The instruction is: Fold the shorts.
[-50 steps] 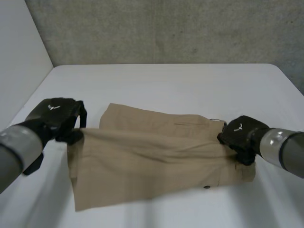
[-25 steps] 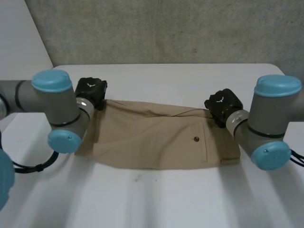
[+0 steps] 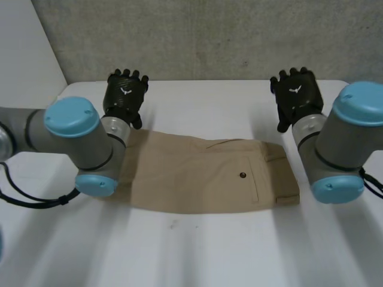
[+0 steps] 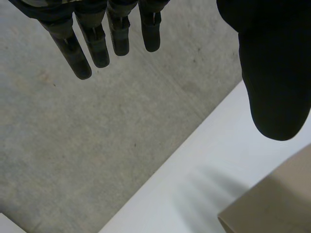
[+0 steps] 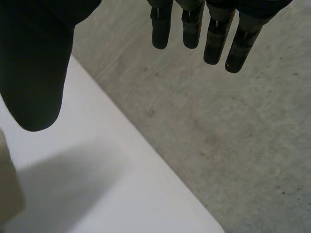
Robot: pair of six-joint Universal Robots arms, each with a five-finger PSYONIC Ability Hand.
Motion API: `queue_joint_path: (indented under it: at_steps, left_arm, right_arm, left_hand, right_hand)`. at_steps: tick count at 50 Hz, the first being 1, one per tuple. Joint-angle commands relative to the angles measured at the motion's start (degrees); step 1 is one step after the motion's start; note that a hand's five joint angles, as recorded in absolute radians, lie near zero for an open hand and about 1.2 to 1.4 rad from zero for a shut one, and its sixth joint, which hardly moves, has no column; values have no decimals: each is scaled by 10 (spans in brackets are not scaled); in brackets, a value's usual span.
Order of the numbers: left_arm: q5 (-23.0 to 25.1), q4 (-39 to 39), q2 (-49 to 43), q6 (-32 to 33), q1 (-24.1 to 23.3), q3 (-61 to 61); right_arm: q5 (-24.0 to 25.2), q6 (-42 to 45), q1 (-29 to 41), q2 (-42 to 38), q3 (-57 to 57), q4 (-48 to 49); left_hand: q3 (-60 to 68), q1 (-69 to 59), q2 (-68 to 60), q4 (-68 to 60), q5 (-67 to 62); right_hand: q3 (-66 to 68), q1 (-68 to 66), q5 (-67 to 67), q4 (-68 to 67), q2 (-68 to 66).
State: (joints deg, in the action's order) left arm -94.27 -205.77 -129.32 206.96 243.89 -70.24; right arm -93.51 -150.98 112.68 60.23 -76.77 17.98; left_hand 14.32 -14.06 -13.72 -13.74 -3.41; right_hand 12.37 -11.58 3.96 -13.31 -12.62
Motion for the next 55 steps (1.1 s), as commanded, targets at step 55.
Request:
queue_joint_path:
  at_steps: [55]
  left_arm:
    - [14,128,157,-102,39,-238]
  right_arm:
    - [159,21,-102,46,-297,34]
  left_hand:
    - [20,-22,-26,-25,-29]
  right_hand:
    - [676,-684,660,-667,-674]
